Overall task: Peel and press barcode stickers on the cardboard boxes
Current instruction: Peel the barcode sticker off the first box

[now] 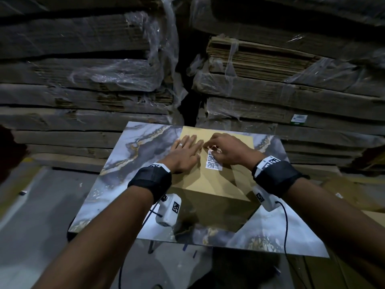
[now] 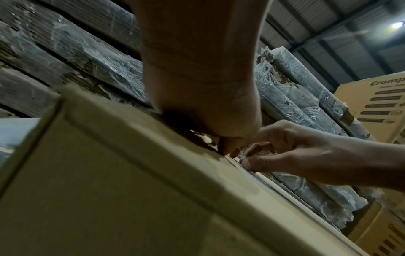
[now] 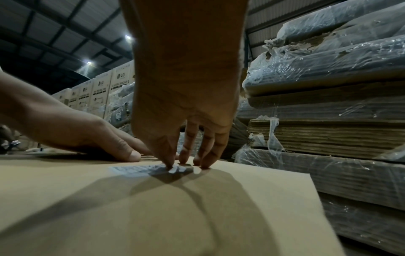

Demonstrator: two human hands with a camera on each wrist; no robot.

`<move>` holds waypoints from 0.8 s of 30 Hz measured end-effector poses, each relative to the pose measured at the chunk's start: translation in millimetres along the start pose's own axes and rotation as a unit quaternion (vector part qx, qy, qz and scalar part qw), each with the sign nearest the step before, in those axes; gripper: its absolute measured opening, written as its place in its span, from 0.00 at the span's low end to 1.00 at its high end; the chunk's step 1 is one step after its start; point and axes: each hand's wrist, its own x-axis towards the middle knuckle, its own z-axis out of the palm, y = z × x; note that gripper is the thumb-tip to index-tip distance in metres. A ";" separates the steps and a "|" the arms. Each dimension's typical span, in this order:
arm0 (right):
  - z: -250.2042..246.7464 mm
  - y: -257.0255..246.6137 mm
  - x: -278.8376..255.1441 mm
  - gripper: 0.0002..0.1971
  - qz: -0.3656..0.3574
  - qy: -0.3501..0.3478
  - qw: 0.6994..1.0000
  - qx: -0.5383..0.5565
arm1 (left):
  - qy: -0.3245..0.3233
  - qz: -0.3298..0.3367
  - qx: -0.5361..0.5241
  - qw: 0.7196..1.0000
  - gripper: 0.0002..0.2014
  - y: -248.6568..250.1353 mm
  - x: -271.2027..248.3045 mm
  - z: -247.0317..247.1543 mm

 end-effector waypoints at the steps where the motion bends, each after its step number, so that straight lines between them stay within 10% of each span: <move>1: 0.4 1.7 0.7 0.18 -0.009 -0.002 1.000 -0.001 | 0.005 0.001 0.002 1.000 0.29 0.1 -0.3 0.7; 24: 3.0 11.5 -2.3 0.06 -0.069 -0.004 0.998 0.008 | 0.029 0.003 0.022 0.999 0.29 -3.3 2.4 7.6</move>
